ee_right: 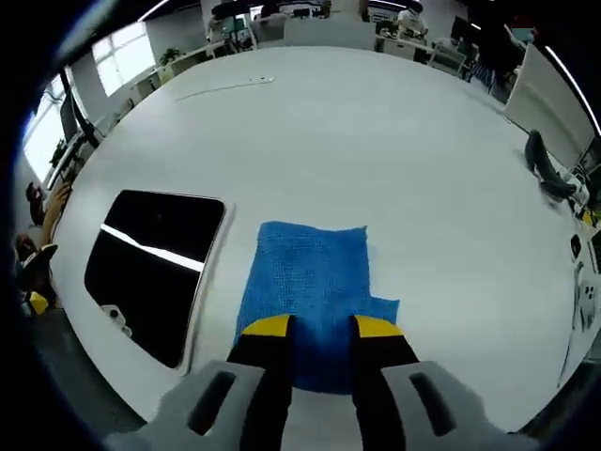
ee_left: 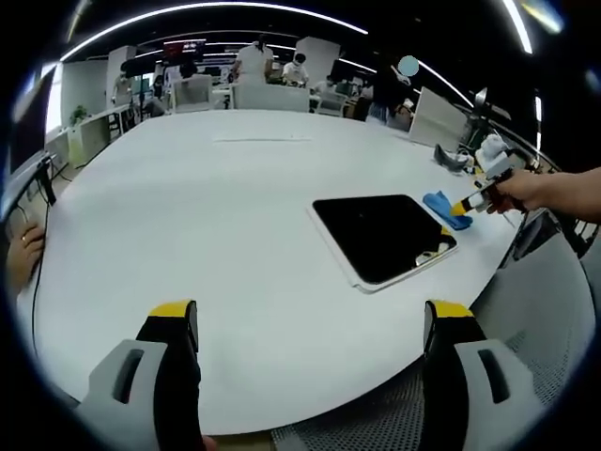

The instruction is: Wipe the mirror surface with the cleaning cloth until all visible marks leave the cleaned area.

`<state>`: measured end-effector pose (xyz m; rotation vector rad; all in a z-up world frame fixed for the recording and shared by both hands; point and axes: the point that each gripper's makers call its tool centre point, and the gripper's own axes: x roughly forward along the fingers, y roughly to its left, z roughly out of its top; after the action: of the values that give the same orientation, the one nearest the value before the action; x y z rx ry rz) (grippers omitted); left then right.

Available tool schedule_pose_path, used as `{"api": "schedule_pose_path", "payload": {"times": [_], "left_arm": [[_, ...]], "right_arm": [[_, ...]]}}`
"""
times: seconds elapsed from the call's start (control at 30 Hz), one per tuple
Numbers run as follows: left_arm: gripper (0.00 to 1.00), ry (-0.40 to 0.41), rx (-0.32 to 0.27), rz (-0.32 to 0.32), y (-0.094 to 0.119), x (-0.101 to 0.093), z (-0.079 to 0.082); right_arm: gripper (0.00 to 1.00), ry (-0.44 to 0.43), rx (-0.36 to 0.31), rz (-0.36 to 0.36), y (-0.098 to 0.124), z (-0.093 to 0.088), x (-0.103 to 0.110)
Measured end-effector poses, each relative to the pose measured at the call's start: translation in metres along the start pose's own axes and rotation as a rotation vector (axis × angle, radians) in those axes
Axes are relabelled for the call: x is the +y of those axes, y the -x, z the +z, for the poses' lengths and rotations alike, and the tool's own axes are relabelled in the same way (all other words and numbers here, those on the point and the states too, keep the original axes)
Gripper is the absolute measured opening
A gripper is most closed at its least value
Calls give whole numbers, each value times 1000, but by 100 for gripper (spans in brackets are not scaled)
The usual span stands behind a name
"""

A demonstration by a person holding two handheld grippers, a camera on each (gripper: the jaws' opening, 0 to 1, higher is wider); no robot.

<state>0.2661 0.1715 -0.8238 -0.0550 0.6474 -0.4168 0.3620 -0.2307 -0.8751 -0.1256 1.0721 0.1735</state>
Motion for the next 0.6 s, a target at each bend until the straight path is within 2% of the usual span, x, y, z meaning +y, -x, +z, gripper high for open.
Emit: {"api": "schedule_pose_path", "payload": {"times": [0.1,0.17,0.33,0.4,0.43,0.5,0.53,0.6], "left_arm": [[99,-8,7,-1,-1,0,-2],[99,-9,5,0,-1,0,-1],[99,-2,4,7,0,2,-1],[99,-32,8,1,0,1,-1],[99,-82,8,-2,0,0,0],[99,-146,-9,14,2,-2,8],[99,-139,-13,10,3,-3,10],[99,-127,-38,-4,8,-7,17]], "right_arm": [[1,24,9,9,-1,1,8],[1,28,14,-5,-2,1,6],[1,-121,22,36,-3,0,3],[0,-147,29,59,-2,1,2],[1,-156,28,73,-2,2,2],[1,-195,18,107,1,8,3],[1,-226,-19,107,6,17,1],[1,-219,-30,95,16,27,-1]]}}
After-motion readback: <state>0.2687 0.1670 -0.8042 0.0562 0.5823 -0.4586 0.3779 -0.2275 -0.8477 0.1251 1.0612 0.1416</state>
